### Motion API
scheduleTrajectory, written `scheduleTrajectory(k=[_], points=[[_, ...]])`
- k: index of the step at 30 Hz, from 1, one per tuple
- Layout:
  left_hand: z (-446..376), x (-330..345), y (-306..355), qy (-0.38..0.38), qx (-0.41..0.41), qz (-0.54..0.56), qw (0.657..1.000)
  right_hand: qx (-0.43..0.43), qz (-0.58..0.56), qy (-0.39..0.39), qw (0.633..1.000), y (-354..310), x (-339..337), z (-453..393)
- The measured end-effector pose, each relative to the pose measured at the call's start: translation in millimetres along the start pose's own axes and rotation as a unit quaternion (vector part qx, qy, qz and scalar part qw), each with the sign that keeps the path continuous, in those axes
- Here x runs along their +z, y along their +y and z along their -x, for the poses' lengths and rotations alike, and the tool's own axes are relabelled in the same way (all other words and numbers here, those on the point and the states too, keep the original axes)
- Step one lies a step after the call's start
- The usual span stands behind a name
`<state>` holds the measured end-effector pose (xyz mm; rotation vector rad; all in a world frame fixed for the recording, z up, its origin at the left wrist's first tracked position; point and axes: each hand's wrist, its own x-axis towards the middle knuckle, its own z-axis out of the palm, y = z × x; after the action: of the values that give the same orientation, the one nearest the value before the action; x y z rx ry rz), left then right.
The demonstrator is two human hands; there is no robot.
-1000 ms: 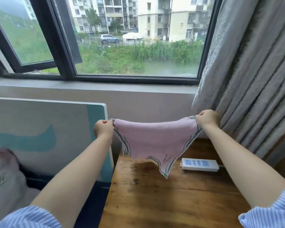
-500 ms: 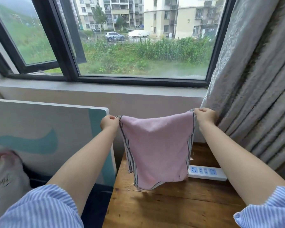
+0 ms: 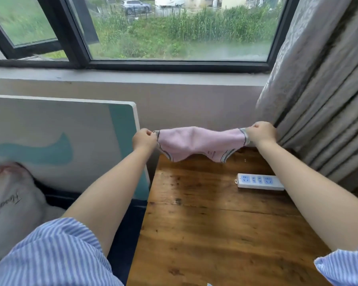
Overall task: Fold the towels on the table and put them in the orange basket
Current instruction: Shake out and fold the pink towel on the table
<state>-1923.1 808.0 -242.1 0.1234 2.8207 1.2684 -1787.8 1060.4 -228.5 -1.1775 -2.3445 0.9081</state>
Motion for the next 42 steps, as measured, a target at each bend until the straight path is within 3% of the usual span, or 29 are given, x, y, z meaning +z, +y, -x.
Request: scheduleTrajectory(k=[3, 5, 9, 12, 15, 21, 24, 26, 29, 30, 31, 33, 37, 39, 42], points=[[19.0, 16.0, -36.8, -0.113, -0.042, -0.154, 0.981, 0.069, 0.160, -0.104, 0.979, 46.7, 17.3, 31.6], [36.1, 29.3, -66.2, -0.199, -0.063, -0.239, 0.948, 0.109, 0.262, -0.181, 0.942, 77.0, 30.6, 58.5], [75.9, 54.5, -117.4, -0.364, -0.027, -0.416, 0.833, 0.168, 0.349, -0.309, 0.869, 123.9, 53.9, 114.7], [98.6, 66.2, -152.3, -0.435, -0.010, -0.478, 0.763, 0.191, 0.383, -0.375, 0.822, 147.9, 67.1, 146.5], [125.3, 65.9, -183.3, -0.465, -0.020, -0.495, 0.734, 0.213, 0.384, -0.386, 0.811, 175.0, 76.2, 174.0], [163.8, 59.2, -234.0, -0.502, -0.028, -0.480, 0.719, 0.210, 0.402, -0.449, 0.770, 218.0, 80.0, 219.7], [176.7, 53.6, -241.4, -0.568, -0.054, -0.466, 0.677, 0.200, 0.433, -0.546, 0.689, 222.0, 83.4, 233.6], [184.1, 49.0, -239.7, -0.623, -0.101, -0.454, 0.629, 0.197, 0.462, -0.588, 0.634, 220.6, 87.6, 240.0], [186.0, 48.5, -235.3, -0.655, -0.207, -0.412, 0.599, 0.206, 0.465, -0.583, 0.634, 216.7, 90.0, 238.0], [183.5, 51.2, -232.2, -0.656, -0.193, -0.424, 0.594, 0.213, 0.455, -0.568, 0.651, 215.6, 90.5, 234.3], [180.7, 55.0, -230.8, -0.643, -0.150, -0.443, 0.607, 0.217, 0.440, -0.546, 0.679, 215.3, 91.4, 229.8], [168.8, 65.7, -223.8, -0.577, -0.058, -0.456, 0.675, 0.208, 0.417, -0.476, 0.746, 214.9, 94.2, 217.2], [134.3, 84.8, -208.5, -0.445, -0.016, -0.422, 0.790, 0.126, 0.389, -0.369, 0.834, 211.6, 103.5, 177.6], [117.2, 95.1, -192.9, -0.403, -0.003, -0.411, 0.818, 0.103, 0.359, -0.333, 0.866, 207.9, 109.7, 154.9], [94.2, 111.9, -172.6, -0.374, 0.021, -0.407, 0.833, 0.048, 0.334, -0.291, 0.895, 201.2, 117.8, 124.3]])
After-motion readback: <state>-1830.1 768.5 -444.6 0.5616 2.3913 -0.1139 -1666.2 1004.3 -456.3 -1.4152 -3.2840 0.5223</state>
